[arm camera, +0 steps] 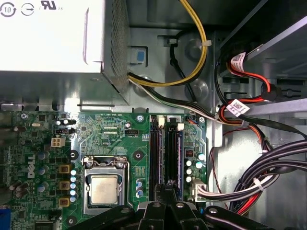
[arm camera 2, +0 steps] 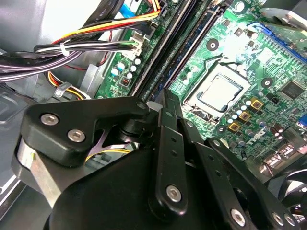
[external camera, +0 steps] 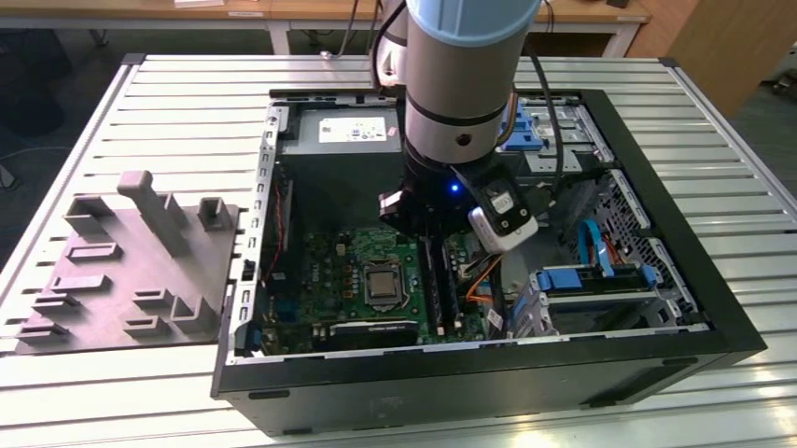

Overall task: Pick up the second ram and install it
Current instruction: 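Press down the second ram until it locks into place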

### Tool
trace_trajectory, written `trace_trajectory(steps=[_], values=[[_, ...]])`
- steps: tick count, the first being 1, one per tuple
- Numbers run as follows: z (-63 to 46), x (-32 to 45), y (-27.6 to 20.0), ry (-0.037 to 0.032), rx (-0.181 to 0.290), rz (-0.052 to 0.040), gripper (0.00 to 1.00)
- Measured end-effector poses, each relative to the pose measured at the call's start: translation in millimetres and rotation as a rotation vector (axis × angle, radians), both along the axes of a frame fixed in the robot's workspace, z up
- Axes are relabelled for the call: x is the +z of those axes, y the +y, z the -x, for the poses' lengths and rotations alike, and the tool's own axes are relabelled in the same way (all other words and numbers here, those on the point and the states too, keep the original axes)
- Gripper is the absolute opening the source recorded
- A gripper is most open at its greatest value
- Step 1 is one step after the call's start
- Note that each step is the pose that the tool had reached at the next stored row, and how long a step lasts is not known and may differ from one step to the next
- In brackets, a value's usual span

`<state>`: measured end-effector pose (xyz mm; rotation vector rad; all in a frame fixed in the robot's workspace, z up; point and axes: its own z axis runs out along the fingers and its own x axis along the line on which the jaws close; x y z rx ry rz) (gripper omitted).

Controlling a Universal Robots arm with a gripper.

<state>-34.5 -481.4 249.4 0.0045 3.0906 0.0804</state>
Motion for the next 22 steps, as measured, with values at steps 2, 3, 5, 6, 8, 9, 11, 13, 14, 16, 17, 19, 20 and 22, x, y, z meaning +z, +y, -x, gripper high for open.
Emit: trace_trajectory(steps=[2,3,5,6,8,9,11,13,14,16,17,19,20,22], values=[[0.0,0.2,0.0,0.0,0.0,-0.0001,0.1],[0.0,0.2,0.0,0.0,0.0,0.0,0.1],[-0.1,0.3,0.6,0.0,0.0,0.0002,0.1],[-0.1,0.3,1.1,0.0,0.0,0.0001,0.1],[0.0,0.1,2.5,0.0,0.0,0.0,0.1],[0.0,0.1,3.4,0.0,0.0,0.0,0.1],[0.0,-0.1,5.9,0.0,0.0,0.0,0.1],[0.0,-0.3,8.5,0.0,0.0,-0.0001,0.1],[0.0,-0.4,9.7,0.0,0.0,-0.0002,0.1],[0.0,-0.6,11.8,0.0,0.0,-0.0003,0.1],[-0.1,-0.7,12.8,-0.0001,0.0,-0.0004,0.1],[-0.1,-0.8,14.8,0.0,0.0,-0.0003,0.1],[-0.2,-0.8,15.4,0.0,0.0,-0.0003,0.1],[-0.2,-0.9,16.1,0.0,0.0,-0.0003,0.1]])
